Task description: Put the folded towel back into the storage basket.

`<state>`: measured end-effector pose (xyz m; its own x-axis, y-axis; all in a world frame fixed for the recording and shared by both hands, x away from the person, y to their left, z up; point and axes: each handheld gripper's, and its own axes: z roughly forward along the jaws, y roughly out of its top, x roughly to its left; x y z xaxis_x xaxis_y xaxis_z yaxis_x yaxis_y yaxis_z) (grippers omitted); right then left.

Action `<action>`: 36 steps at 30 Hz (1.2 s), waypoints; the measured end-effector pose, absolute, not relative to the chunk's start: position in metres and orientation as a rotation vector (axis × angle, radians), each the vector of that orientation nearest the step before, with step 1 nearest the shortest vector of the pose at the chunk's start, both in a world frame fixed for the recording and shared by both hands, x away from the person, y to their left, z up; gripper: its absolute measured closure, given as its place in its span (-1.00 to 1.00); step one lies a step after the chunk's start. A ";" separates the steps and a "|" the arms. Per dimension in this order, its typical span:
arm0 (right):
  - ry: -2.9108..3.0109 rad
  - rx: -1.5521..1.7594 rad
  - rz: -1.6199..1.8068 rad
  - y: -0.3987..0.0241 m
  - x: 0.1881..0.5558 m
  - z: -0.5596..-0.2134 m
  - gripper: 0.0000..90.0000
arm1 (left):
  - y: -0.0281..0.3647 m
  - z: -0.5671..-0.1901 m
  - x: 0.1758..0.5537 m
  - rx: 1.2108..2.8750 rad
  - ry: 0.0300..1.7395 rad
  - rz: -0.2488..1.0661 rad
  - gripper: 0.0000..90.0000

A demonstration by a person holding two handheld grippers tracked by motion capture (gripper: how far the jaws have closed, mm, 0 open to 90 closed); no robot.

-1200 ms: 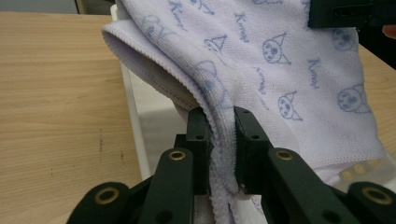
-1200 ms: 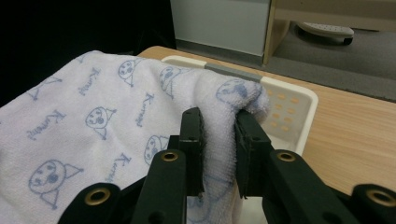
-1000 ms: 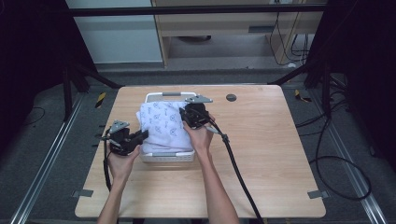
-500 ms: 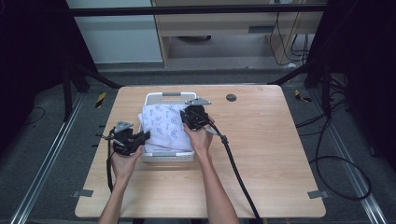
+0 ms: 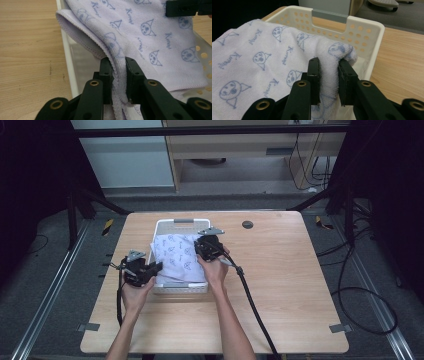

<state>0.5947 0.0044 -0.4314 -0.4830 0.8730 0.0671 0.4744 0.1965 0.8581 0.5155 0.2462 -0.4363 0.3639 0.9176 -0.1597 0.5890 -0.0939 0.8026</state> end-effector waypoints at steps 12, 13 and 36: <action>2.075 1.265 1.165 0.006 0.596 -0.439 0.60 | 0.244 -0.441 0.518 1.816 1.347 0.505 0.64; 2.080 1.264 1.158 0.006 0.596 -0.440 0.59 | 0.244 -0.441 0.518 1.816 1.348 0.509 0.63; 2.042 1.243 1.225 -0.017 0.585 -0.429 0.36 | 0.253 -0.414 0.504 1.720 1.292 0.575 0.54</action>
